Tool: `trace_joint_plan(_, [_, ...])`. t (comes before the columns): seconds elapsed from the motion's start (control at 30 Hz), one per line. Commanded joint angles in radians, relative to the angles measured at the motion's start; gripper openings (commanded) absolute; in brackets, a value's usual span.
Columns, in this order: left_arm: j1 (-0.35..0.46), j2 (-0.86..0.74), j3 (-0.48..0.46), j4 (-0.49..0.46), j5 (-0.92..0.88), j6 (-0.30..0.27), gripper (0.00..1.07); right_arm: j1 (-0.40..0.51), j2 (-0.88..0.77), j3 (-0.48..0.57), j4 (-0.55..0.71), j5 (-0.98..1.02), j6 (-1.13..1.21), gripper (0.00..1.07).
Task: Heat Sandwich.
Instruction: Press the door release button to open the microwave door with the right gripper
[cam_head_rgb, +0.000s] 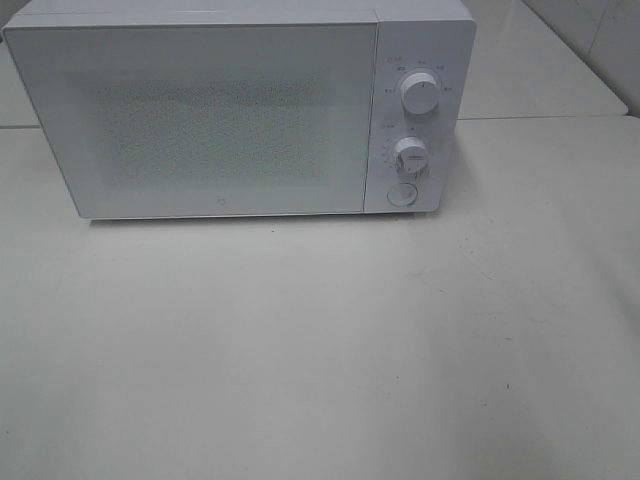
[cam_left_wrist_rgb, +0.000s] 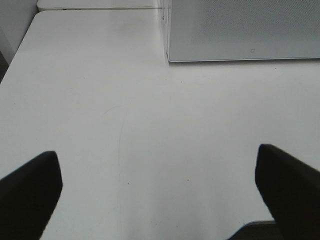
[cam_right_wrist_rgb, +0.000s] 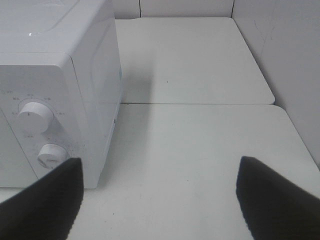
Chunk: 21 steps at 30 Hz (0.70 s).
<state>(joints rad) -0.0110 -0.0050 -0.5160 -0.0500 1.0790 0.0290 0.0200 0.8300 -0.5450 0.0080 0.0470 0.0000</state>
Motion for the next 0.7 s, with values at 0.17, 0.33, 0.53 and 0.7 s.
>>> trace_joint_plan(0.17, [0.002,-0.016,0.001,-0.007,-0.004,-0.002,0.98,-0.005,0.138,0.064,0.003,-0.34,0.0,0.76])
trace_joint_plan(0.33, [0.002,-0.016,0.001,-0.007,-0.004,-0.002,0.98,-0.002,0.229,0.144,0.032,-0.586,0.0,0.76])
trace_joint_plan(0.53, [0.002,-0.016,0.001,-0.007,-0.004,-0.002,0.98,0.04,0.362,0.211,0.106,-0.788,-0.052,0.76])
trace_joint_plan(0.7, [0.002,-0.016,0.001,-0.007,-0.004,-0.002,0.98,0.154,0.464,0.231,0.221,-0.904,-0.152,0.76])
